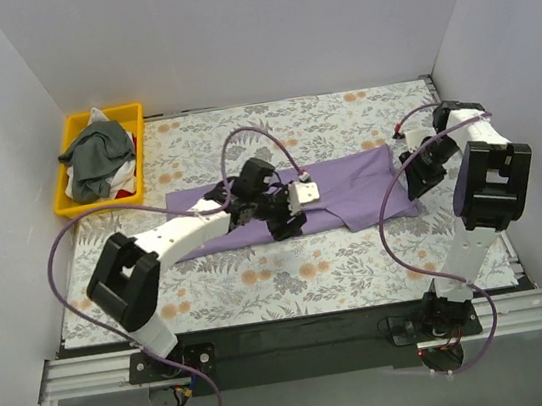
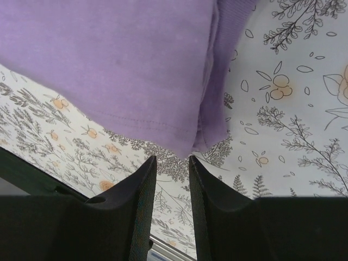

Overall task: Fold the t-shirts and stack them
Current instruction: Fold the tshirt

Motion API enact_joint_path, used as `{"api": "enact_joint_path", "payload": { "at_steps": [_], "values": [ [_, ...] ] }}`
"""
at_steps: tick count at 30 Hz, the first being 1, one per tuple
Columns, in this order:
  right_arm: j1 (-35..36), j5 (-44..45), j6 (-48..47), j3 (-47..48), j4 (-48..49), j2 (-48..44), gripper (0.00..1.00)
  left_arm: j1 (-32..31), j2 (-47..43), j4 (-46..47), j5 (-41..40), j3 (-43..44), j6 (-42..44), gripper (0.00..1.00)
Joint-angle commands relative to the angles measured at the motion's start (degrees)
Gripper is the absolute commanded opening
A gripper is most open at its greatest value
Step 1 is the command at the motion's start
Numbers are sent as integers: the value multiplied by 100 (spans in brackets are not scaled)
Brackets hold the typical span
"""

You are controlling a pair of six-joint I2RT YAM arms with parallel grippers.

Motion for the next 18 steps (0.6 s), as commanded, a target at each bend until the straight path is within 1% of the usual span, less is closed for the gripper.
{"api": "enact_joint_path", "payload": {
  "at_steps": [1,4,5,9,10,12,15,16,17,18],
  "values": [
    [-45,-64,271,228,-127,247,37,-439,502,877,-334,172,-457,52],
    [-54,-37,271,280,-109,406,36,-799,1098,1265,-624,339,-536,52],
    [-54,-46,280,298,-109,432,36,-801,1101,1362,-669,339,-571,52],
    [-62,-20,289,412,-118,547,31,-985,1644,1635,-714,646,-782,51],
    [-62,-29,280,430,-127,556,27,-1003,1689,1661,-714,682,-809,51],
    [-62,-46,289,456,-127,573,22,-1046,1829,1723,-740,787,-879,51],
    [-62,-29,289,474,-135,608,11,-1082,1988,1732,-802,858,-897,51],
    [-62,-37,272,483,-135,608,4,-1082,2014,1758,-793,901,-897,51],
    [-62,-37,271,492,-127,608,1,-1091,2032,1767,-775,911,-914,51],
    [-62,-64,280,500,-135,608,1,-1125,2058,1854,-749,911,-932,51]
  ]
}}
